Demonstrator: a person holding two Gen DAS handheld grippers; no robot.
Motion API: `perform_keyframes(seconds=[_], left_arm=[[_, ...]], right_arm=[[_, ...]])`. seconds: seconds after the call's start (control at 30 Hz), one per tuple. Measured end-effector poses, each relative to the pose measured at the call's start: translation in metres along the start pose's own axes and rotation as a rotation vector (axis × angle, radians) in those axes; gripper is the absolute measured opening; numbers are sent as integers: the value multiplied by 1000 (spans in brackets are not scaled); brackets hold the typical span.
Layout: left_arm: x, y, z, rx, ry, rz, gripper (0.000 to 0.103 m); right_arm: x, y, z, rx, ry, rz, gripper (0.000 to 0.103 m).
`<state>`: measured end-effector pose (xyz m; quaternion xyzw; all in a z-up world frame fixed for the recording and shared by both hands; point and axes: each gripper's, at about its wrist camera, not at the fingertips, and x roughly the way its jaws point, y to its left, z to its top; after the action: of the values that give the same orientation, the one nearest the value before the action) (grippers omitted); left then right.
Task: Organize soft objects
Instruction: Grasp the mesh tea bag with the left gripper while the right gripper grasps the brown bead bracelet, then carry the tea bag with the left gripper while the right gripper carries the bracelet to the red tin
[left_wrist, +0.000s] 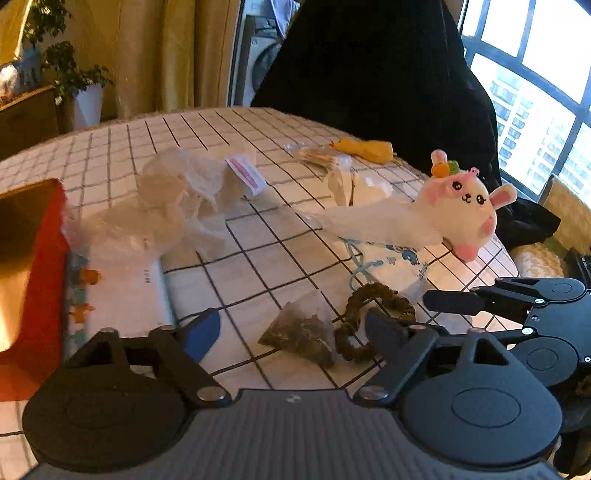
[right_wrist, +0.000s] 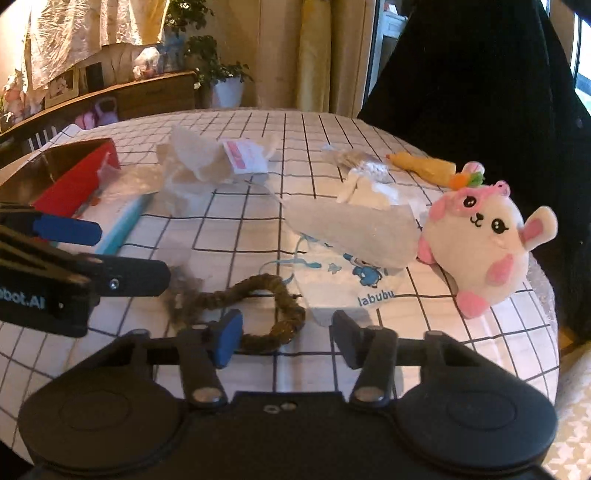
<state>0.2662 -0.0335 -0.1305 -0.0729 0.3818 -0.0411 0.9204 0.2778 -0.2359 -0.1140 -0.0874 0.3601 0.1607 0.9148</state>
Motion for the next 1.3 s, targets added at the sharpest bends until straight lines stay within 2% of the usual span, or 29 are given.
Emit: perform_keyframes(seconds=[0.07,0.13,0.23,0.4,0.5,0.57,0.63,0.73,0.87,1.3], left_arm=[[8,1,1,-8,16,-2,77],[15,3,2,-18,36,-9,64],[22,4,2,-31,55,-25,53],[25,1,0,5,52,-36,45],[25,1,0,18,47,-31,35],[25,1,0,27,42,-34,31],[23,0,-1,38,35,-35,22],[21,-1,-1,53,25,-32,17],[15,2,-2,49,18,-34,16],[-29,22,4,11,-8,-26,16]], right_arm=[[3,-3,0,21,7,19,45],[5,-4,0,25,10,31,41],[8,-3,2,30,19,42,35],[12,-4,4,52,32,32,32],[13,-1,6,48,38,17,32],[14,2,5,32,34,-3,27],[13,6,5,15,29,-21,18],[11,8,4,11,15,-62,16],[4,11,2,-2,-6,-90,15],[-41,26,15,-24,-92,-101,15]])
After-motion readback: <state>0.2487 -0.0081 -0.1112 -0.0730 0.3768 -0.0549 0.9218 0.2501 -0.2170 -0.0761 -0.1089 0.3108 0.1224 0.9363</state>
